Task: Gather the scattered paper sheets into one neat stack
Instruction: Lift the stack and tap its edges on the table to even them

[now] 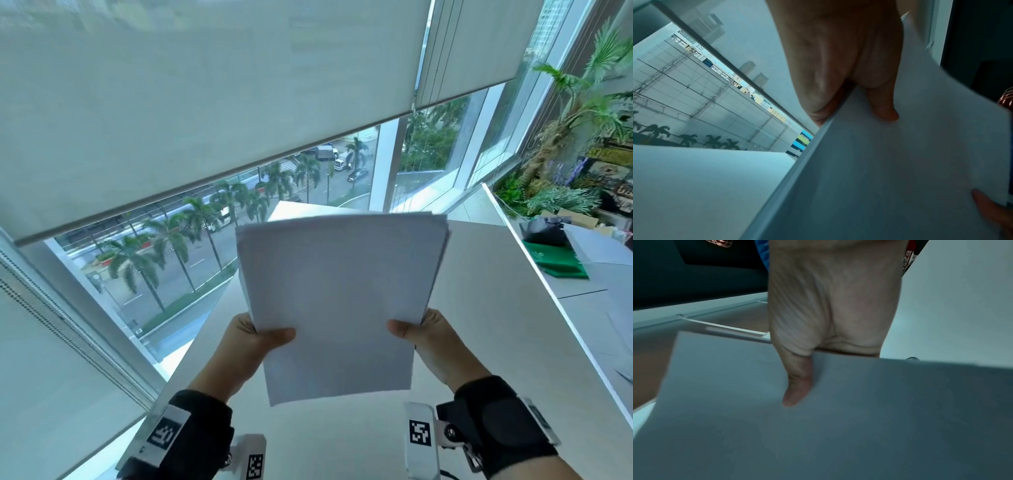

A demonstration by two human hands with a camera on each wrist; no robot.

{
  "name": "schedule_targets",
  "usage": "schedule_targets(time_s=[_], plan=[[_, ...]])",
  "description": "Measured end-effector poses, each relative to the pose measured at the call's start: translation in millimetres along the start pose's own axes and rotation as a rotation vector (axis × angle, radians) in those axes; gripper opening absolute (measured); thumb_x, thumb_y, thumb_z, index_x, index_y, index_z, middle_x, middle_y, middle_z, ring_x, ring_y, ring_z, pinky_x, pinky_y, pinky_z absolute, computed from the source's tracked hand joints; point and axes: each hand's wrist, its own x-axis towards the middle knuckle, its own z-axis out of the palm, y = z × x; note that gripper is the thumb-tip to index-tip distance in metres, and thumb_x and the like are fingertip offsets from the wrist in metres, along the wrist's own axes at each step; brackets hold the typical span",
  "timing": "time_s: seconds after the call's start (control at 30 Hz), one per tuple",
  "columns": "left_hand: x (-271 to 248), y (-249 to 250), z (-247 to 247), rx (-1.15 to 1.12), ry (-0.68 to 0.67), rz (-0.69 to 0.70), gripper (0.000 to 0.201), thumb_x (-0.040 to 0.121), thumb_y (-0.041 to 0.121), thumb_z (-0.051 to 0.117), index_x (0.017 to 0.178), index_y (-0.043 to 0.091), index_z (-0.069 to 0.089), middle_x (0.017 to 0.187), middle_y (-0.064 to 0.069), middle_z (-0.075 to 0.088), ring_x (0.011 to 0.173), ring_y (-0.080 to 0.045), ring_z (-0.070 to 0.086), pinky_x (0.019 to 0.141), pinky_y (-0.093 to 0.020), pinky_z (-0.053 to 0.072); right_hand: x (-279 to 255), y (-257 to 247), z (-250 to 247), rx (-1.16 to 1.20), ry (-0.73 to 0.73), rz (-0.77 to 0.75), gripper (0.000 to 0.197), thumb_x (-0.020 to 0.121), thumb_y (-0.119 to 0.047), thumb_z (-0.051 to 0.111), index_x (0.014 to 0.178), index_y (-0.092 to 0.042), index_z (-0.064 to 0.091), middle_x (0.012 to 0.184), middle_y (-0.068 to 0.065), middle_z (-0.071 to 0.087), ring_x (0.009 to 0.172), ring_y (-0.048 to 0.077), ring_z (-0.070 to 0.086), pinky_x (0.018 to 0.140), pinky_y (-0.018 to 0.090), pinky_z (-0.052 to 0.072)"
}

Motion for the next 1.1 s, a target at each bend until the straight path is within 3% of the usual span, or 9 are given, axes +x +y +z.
schedule_targets(time_s=[0.1, 0.3, 0.43, 0.53, 0.73, 0.93, 1.0, 1.1], plan=[[-3.9, -12.9, 1.1, 0.048, 0.03, -0.042, 0.013, 0.054, 0.004, 0.073, 0.061, 0.014, 0.077, 0.066, 0.003, 0.074, 0.061, -0.007, 0.068, 0.059, -0.018, 0.055, -5.0, 15.4, -6.4, 0.013, 0.014, 0.048, 0.066, 0.019, -0.047, 0.093, 0.076, -0.018, 0.079, 0.084, -0.002, 0.077, 0.078, 0.011, 0.073, 0.066, 0.017, 0.056], [-10.4, -34.4, 0.1, 0.032, 0.071, -0.121, 0.017, 0.053, 0.007, 0.074, 0.063, 0.02, 0.079, 0.068, 0.005, 0.075, 0.064, -0.005, 0.069, 0.062, -0.017, 0.056, -12.3, 41.5, -11.1, -0.004, 0.026, 0.118, 0.071, 0.019, -0.046, 0.094, 0.081, -0.018, 0.077, 0.089, -0.001, 0.076, 0.083, 0.013, 0.071, 0.079, 0.026, 0.054], [-10.1, -33.1, 3.2, 0.02, 0.088, -0.101, 0.017, 0.048, 0.018, 0.08, 0.065, 0.021, 0.079, 0.07, 0.005, 0.076, 0.065, -0.005, 0.069, 0.062, -0.017, 0.056, -10.6, 42.0, -10.3, 0.024, 0.022, 0.097, 0.068, 0.016, -0.049, 0.093, 0.076, -0.019, 0.079, 0.084, -0.004, 0.077, 0.079, 0.009, 0.071, 0.071, 0.018, 0.055], [-9.1, -25.7, 7.3, 0.006, 0.115, -0.059, 0.015, 0.058, 0.007, 0.074, 0.062, 0.02, 0.078, 0.067, 0.006, 0.075, 0.062, -0.005, 0.069, 0.06, -0.017, 0.056, -8.7, 36.4, -9.3, 0.034, 0.04, 0.038, 0.065, 0.015, -0.052, 0.092, 0.072, -0.023, 0.08, 0.079, -0.006, 0.077, 0.075, 0.005, 0.071, 0.066, 0.015, 0.055], [-5.7, -19.1, 6.2, 0.03, 0.098, -0.038, 0.019, 0.061, 0.001, 0.077, 0.064, 0.02, 0.077, 0.07, 0.007, 0.076, 0.066, -0.004, 0.07, 0.061, -0.015, 0.056, -7.7, 34.2, -9.5, 0.032, 0.041, 0.014, 0.079, 0.016, -0.051, 0.092, 0.083, -0.013, 0.072, 0.081, -0.004, 0.076, 0.074, 0.009, 0.07, 0.066, 0.017, 0.055], [-2.0, -16.8, 6.6, -0.001, 0.08, -0.053, 0.023, 0.052, 0.006, 0.076, 0.072, 0.015, 0.074, 0.074, 0.003, 0.077, 0.069, -0.008, 0.071, 0.062, -0.018, 0.056, -5.3, 29.1, -9.2, 0.029, 0.021, -0.009, 0.082, 0.019, -0.047, 0.093, 0.089, -0.012, 0.07, 0.085, -0.002, 0.076, 0.078, 0.014, 0.07, 0.07, 0.021, 0.055], [-2.0, -12.9, 6.8, -0.033, 0.055, -0.035, 0.03, 0.046, 0.01, 0.081, 0.075, 0.014, 0.074, 0.075, 0.002, 0.077, 0.069, -0.009, 0.072, 0.061, -0.018, 0.056, -4.0, 25.1, -9.0, 0.042, 0.018, -0.034, 0.083, 0.021, -0.045, 0.094, 0.093, -0.013, 0.068, 0.088, 0.0, 0.076, 0.081, 0.016, 0.07, 0.071, 0.022, 0.055], [-1.5, -6.1, 6.2, -0.07, 0.007, 0.036, 0.054, 0.034, 0.029, 0.088, 0.084, 0.015, 0.073, 0.079, 0.002, 0.077, 0.073, -0.009, 0.072, 0.062, -0.018, 0.055, -3.0, 18.3, -8.9, 0.069, 0.018, -0.091, 0.085, 0.027, -0.044, 0.093, 0.102, -0.015, 0.064, 0.093, 0.0, 0.075, 0.086, 0.015, 0.071, 0.07, 0.022, 0.055]])
